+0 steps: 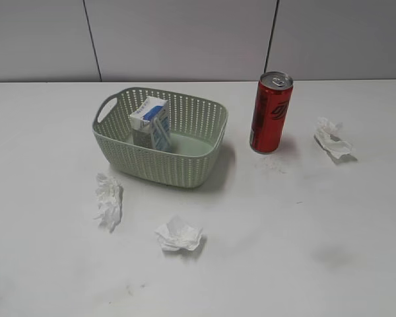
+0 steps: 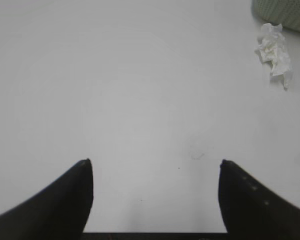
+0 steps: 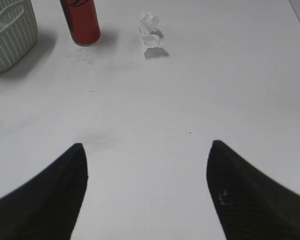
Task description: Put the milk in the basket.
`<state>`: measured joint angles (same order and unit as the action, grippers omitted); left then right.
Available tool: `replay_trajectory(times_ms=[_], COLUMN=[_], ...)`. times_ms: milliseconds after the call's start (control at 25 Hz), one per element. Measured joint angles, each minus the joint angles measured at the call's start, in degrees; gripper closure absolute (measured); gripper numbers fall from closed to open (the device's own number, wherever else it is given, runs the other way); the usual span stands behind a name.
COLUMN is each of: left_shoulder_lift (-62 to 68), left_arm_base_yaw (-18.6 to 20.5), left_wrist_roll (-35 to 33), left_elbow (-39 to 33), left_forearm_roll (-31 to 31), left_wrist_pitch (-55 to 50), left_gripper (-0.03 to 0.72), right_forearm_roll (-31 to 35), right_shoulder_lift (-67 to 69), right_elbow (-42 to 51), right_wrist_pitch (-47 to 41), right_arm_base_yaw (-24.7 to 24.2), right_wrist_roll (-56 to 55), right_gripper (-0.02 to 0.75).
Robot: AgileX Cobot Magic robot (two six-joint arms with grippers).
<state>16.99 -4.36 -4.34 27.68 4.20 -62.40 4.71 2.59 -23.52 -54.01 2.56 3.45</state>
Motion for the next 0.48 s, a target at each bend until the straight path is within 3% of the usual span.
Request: replay_trajectory(times_ms=[280, 480], left_shoulder_lift=[-0.6, -5.1], left_arm_base_yaw=[0.1, 2.5], left_wrist_roll=[0.0, 0.0], left_elbow=[0.0, -0.1], left_forearm_roll=[0.1, 0.1], left_wrist_pitch=[0.1, 0.2], left_gripper=[0.121, 0.148], right_forearm_roll=[0.0, 0.0], right_shoulder_lift=[0.0, 0.0], right_elbow=[0.0, 0.0], right_wrist_pitch=[0.0, 0.0], right_arm_base_yaw=[0.0, 0.0], right_wrist_roll=[0.0, 0.0], right_gripper=[0.15, 0.15])
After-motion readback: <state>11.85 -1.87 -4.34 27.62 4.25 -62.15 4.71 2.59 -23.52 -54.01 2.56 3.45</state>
